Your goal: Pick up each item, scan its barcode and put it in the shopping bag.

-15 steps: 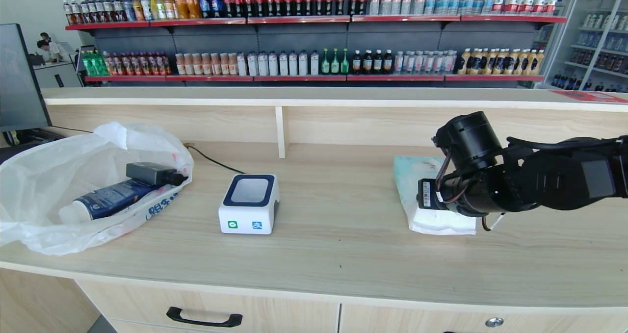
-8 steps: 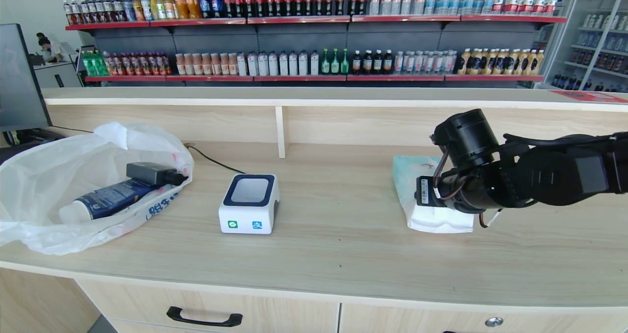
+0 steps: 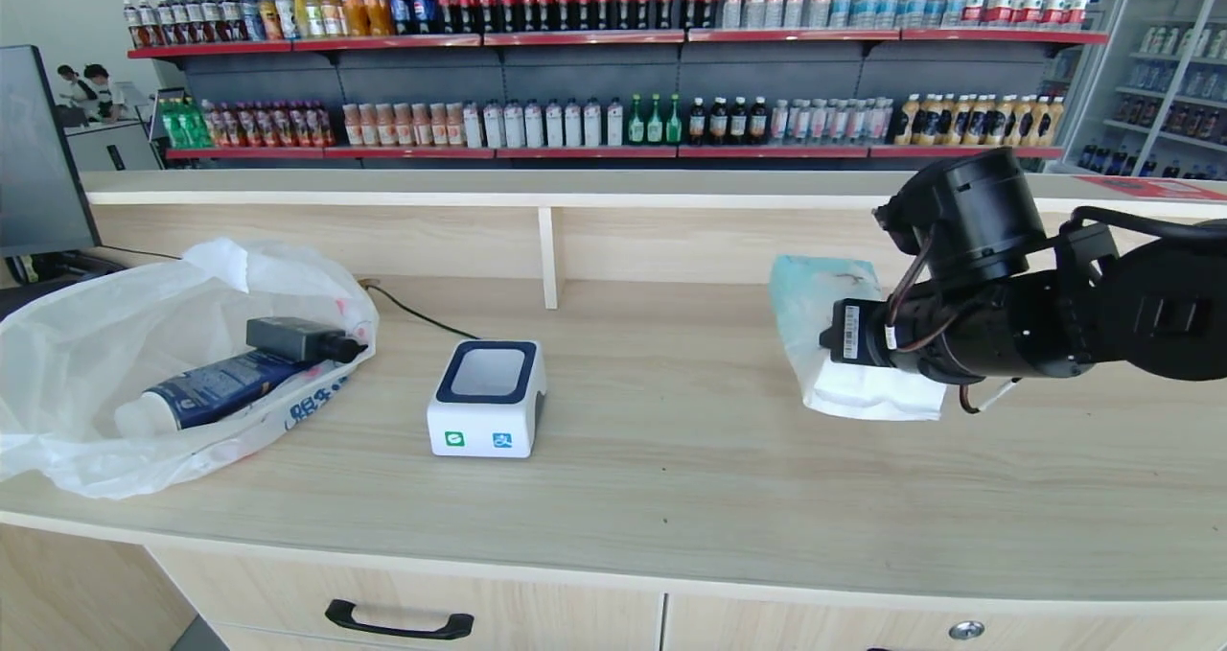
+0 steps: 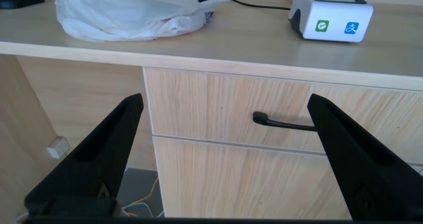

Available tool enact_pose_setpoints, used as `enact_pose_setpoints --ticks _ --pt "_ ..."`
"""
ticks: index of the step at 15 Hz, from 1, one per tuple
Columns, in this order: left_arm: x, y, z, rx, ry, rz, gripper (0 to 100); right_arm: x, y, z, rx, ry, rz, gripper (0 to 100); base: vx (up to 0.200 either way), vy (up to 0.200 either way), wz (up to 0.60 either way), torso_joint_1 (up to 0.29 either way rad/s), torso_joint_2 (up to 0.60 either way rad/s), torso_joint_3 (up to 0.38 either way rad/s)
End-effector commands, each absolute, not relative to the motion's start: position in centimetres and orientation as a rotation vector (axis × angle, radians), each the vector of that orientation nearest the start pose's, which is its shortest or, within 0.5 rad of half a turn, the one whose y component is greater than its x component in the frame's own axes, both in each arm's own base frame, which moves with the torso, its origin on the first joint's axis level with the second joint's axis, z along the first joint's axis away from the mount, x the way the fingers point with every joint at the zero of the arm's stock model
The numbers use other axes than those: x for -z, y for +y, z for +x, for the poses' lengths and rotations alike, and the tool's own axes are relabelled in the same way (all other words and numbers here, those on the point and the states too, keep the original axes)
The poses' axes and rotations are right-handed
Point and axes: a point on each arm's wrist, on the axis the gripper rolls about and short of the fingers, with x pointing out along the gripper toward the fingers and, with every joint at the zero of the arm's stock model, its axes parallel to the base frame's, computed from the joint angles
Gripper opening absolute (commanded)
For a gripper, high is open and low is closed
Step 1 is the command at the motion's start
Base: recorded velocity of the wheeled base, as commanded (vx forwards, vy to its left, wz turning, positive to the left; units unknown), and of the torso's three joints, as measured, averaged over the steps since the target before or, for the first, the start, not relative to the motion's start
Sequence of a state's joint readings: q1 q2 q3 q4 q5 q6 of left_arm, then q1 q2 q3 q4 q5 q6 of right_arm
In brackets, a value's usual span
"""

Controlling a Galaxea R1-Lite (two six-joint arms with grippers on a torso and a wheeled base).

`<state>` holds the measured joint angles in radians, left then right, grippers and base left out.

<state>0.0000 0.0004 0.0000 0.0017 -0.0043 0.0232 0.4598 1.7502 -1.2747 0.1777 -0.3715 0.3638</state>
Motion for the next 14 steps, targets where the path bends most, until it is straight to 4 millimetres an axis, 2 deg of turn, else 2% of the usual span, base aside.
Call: enact_pose_setpoints --ticks 1,4,6,9,10,11,14 --pt "-7.5 0.0 -2.3 0.005 0.001 0.023 100 -25.2 13.1 26.8 -0.005 0.509 0.123 0 0.0 0.0 0.0 0.0 0.0 0.0" --pt "-7.5 0.0 -2.3 0.005 0.001 0.023 100 -28.3 13.1 22.6 -0.072 0.412 0.14 0 0.0 0.0 0.0 0.0 0.0 0.0" --pt "-7.5 0.0 -2.3 0.005 0.001 0.023 100 -28.9 12.9 19.0 -0.136 0.382 0.137 0 0.0 0.0 0.0 0.0 0.0 0.0" --pt "-7.5 0.0 -2.3 0.005 0.001 0.023 100 -28.2 12.4 13.3 -0.308 0.341 0.17 0 0.0 0.0 0.0 0.0 0.0 0.0" --pt "-7.5 0.0 -2.3 0.005 0.001 0.023 100 -28.0 12.5 12.8 -0.334 0.329 0.193 0 0.0 0.0 0.0 0.0 0.0 0.0" --pt "-7.5 0.0 -2.3 0.005 0.001 0.023 100 -26.7 12.5 12.0 -0.376 0.286 0.248 0 0.0 0.0 0.0 0.0 0.0 0.0" --pt "-7.5 0.0 -2.3 0.005 0.001 0.023 100 -24.8 12.3 10.0 -0.486 0.223 0.339 0 0.0 0.0 0.0 0.0 0.0 0.0"
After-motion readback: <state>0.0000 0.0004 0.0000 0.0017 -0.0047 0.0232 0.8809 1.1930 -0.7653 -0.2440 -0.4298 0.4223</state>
